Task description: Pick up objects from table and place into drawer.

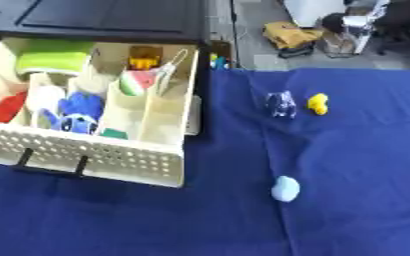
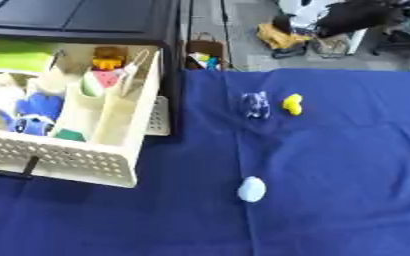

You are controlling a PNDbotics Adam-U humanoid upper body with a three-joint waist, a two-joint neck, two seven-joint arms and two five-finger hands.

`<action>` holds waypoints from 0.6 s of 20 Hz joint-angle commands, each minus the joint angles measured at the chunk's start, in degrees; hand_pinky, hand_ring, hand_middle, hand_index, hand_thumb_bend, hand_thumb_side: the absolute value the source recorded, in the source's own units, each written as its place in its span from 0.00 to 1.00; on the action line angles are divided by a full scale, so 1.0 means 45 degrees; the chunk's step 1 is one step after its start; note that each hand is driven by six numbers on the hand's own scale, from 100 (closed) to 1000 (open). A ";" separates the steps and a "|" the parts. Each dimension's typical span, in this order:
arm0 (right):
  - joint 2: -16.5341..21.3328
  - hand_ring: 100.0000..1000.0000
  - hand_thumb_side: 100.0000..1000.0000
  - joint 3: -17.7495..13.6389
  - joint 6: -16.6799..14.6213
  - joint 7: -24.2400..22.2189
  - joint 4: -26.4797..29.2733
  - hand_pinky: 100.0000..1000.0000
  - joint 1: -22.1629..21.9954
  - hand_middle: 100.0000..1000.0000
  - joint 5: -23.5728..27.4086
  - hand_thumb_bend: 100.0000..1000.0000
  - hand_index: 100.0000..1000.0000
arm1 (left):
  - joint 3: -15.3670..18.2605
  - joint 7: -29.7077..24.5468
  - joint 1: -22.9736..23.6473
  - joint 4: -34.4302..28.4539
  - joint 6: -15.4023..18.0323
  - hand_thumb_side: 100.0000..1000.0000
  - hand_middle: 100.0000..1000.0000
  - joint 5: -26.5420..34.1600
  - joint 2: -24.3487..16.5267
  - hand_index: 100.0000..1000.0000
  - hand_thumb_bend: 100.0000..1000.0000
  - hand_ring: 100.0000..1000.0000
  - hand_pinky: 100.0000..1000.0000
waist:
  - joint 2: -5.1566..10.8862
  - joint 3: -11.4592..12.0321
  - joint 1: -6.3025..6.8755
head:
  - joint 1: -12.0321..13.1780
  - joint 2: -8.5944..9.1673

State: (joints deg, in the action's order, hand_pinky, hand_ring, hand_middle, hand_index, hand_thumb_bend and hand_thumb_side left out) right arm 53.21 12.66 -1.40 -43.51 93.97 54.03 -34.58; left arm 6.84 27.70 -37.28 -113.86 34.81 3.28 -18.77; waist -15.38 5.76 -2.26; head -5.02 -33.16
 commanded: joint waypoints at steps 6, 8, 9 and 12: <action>0.0804 0.83 0.80 0.0709 0.0649 -0.1747 0.1441 0.79 -0.0034 0.64 0.1058 0.35 0.88 | -0.0048 -0.0065 -0.0133 -0.0162 0.0033 1.00 0.53 0.0063 -0.0327 0.71 0.25 0.41 0.31 | 0.0220 0.0052 0.0046 | -0.0080 0.0114; 0.0872 0.83 0.76 0.1011 0.0867 -0.1848 0.1611 0.79 -0.0169 0.64 0.1310 0.39 0.88 | -0.0053 -0.0086 -0.0141 -0.0162 0.0037 1.00 0.53 0.0073 -0.0315 0.72 0.25 0.41 0.31 | 0.0208 0.0077 0.0050 | -0.0097 0.0128; 0.0927 0.83 0.72 0.1135 0.0984 -0.1865 0.1679 0.79 -0.0254 0.61 0.1468 0.43 0.88 | -0.0052 -0.0084 -0.0147 -0.0162 0.0039 1.00 0.53 0.0082 -0.0310 0.72 0.25 0.41 0.31 | 0.0201 0.0084 0.0050 | -0.0105 0.0139; 0.1074 0.84 0.62 0.1205 0.1428 -0.1878 0.2030 0.79 -0.0559 0.59 0.1842 0.56 0.90 | -0.0048 -0.0079 -0.0161 -0.0162 0.0040 1.00 0.53 0.0090 -0.0297 0.72 0.25 0.41 0.31 | 0.0158 0.0092 0.0054 | -0.0094 0.0192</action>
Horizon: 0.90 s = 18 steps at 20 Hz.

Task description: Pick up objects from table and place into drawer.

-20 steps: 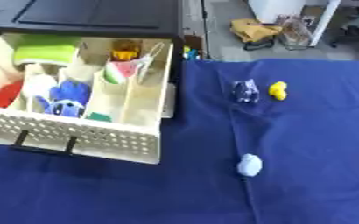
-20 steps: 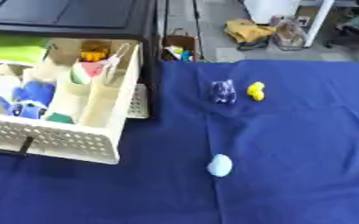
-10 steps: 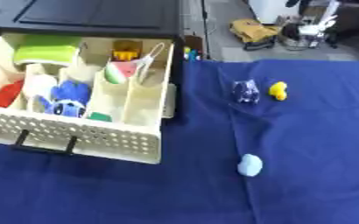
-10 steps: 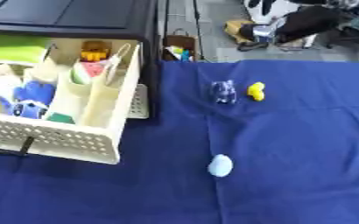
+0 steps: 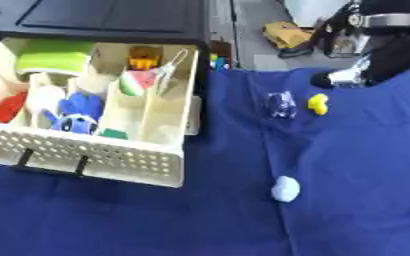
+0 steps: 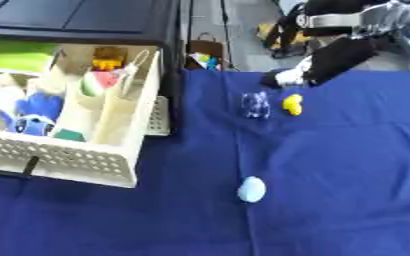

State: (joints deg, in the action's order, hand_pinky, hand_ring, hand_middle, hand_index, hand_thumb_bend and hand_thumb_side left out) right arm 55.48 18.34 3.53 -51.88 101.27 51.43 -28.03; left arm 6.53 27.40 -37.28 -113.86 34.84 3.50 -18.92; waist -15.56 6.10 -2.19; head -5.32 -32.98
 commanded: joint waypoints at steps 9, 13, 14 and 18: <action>0.0917 0.85 0.40 0.0125 0.1651 -0.0020 0.1241 0.78 -0.0952 0.56 0.1825 0.48 0.95 | 0.0009 -0.0025 -0.0212 -0.0162 0.0043 1.00 0.53 0.0055 -0.0229 0.72 0.25 0.41 0.31 | 0.0108 0.0070 0.0032 | 0.0046 0.0234; 0.0962 0.84 0.38 0.0202 0.1998 -0.0020 0.1426 0.78 -0.1087 0.56 0.2064 0.46 0.96 | 0.0004 -0.0030 -0.0217 -0.0162 0.0040 1.00 0.53 0.0062 -0.0219 0.72 0.25 0.41 0.31 | 0.0091 0.0081 0.0033 | 0.0064 0.0245; 0.0956 0.84 0.33 0.0219 0.2046 -0.0020 0.1451 0.78 -0.1107 0.54 0.2091 0.37 0.95 | 0.0004 -0.0031 -0.0218 -0.0162 0.0040 1.00 0.53 0.0063 -0.0217 0.72 0.25 0.41 0.31 | 0.0084 0.0086 0.0034 | 0.0073 0.0251; 0.0774 0.83 0.29 0.0505 0.2382 -0.0020 0.1479 0.77 -0.1204 0.52 0.2409 0.29 0.95 | 0.0000 -0.0034 -0.0237 -0.0162 0.0039 1.00 0.53 0.0060 -0.0192 0.72 0.25 0.41 0.31 | 0.0046 0.0126 0.0041 | 0.0129 0.0303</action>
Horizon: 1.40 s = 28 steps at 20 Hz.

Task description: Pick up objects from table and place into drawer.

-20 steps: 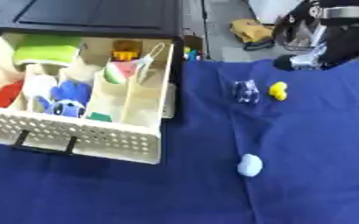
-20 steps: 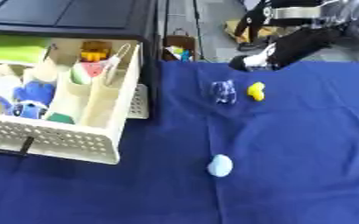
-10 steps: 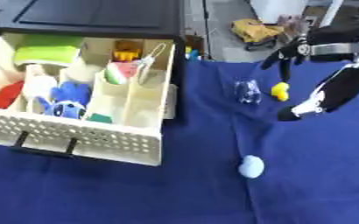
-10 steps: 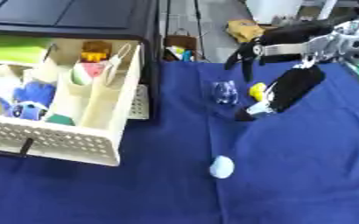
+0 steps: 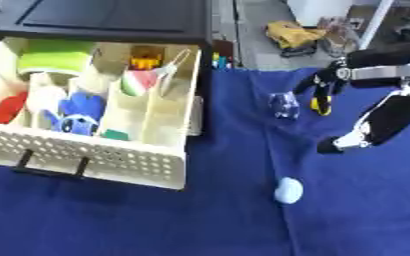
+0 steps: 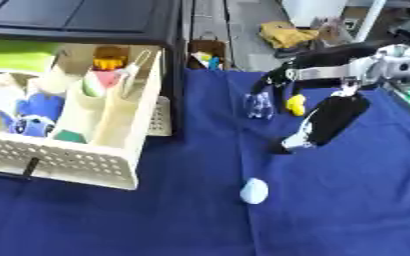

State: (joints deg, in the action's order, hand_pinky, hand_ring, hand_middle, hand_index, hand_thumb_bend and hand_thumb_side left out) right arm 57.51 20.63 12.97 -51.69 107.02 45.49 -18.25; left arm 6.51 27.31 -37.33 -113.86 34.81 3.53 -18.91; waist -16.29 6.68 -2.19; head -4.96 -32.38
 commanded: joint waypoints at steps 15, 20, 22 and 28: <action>-0.0209 0.82 0.22 0.0565 0.0829 -0.0063 0.0159 0.75 -0.0132 0.73 0.0368 0.41 0.92 | 0.0000 -0.0035 -0.0296 -0.0162 0.0062 1.00 0.53 0.0073 -0.0151 0.72 0.25 0.41 0.30 | 0.0099 0.0110 0.0072 | 0.0032 0.0217; -0.0217 0.83 0.22 0.0686 0.0795 -0.0063 0.0076 0.76 -0.0213 0.74 0.0491 0.40 0.93 | -0.0003 -0.0043 -0.0305 -0.0162 0.0053 1.00 0.53 0.0076 -0.0140 0.72 0.24 0.41 0.30 | 0.0077 0.0109 0.0067 | 0.0016 0.0228; -0.0231 0.88 0.19 0.0767 0.0764 -0.0063 0.0046 0.79 -0.0279 0.75 0.0529 0.50 0.97 | -0.0005 -0.0047 -0.0306 -0.0162 0.0051 1.00 0.53 0.0074 -0.0135 0.72 0.24 0.41 0.30 | 0.0061 0.0114 0.0059 | 0.0003 0.0233; -0.0520 0.89 0.18 0.1190 0.0626 -0.0063 -0.0329 0.79 -0.0436 0.76 0.0625 0.54 0.96 | -0.0007 -0.0054 -0.0308 -0.0162 0.0043 1.00 0.53 0.0066 -0.0107 0.71 0.24 0.41 0.30 | 0.0034 0.0146 0.0044 | -0.0043 0.0247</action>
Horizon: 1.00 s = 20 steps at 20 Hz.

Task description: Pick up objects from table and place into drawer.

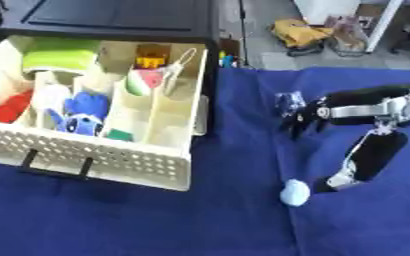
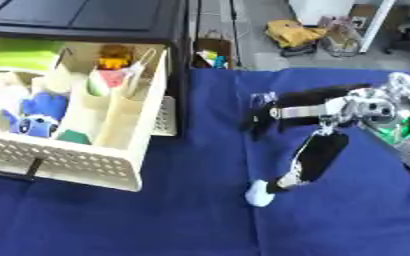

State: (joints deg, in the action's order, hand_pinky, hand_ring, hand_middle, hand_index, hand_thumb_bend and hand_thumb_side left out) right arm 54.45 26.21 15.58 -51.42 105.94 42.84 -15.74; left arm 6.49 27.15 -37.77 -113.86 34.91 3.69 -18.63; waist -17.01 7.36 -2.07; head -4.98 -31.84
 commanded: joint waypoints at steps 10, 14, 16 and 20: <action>-0.0889 0.85 0.19 -0.0550 0.0240 -0.0121 -0.0293 0.76 -0.0372 0.65 -0.0470 0.59 0.87 | 0.0024 0.0041 -0.0214 -0.0162 -0.0017 1.00 0.53 -0.0011 -0.0088 0.71 0.23 0.41 0.30 | 0.0121 -0.0045 0.0079 | -0.0085 0.0233; -0.1094 0.85 0.20 -0.0638 0.0228 -0.0121 -0.0343 0.75 -0.0504 0.65 -0.0891 0.59 0.86 | 0.0020 0.0054 -0.0209 -0.0162 -0.0029 1.00 0.53 -0.0033 -0.0073 0.71 0.23 0.41 0.30 | 0.0106 -0.0050 0.0107 | -0.0099 0.0253; -0.1116 0.85 0.20 -0.0642 0.0208 -0.0121 -0.0362 0.75 -0.0514 0.65 -0.0942 0.59 0.86 | 0.0019 0.0059 -0.0208 -0.0162 -0.0031 1.00 0.53 -0.0038 -0.0071 0.71 0.23 0.41 0.30 | 0.0106 -0.0050 0.0109 | -0.0100 0.0255; -0.1232 0.85 0.20 -0.0702 0.0243 -0.0092 -0.0500 0.75 -0.0666 0.60 -0.1048 0.58 0.83 | 0.0028 0.0072 -0.0197 -0.0162 -0.0036 1.00 0.53 -0.0049 -0.0058 0.71 0.23 0.41 0.30 | 0.0073 -0.0057 0.0137 | -0.0117 0.0274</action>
State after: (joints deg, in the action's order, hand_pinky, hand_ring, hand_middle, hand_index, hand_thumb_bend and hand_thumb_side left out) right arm 48.27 24.16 15.86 -51.27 103.75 39.33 -19.77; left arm 6.49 27.32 -37.81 -113.86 34.73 3.66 -18.51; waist -17.60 7.14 -1.69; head -5.32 -31.13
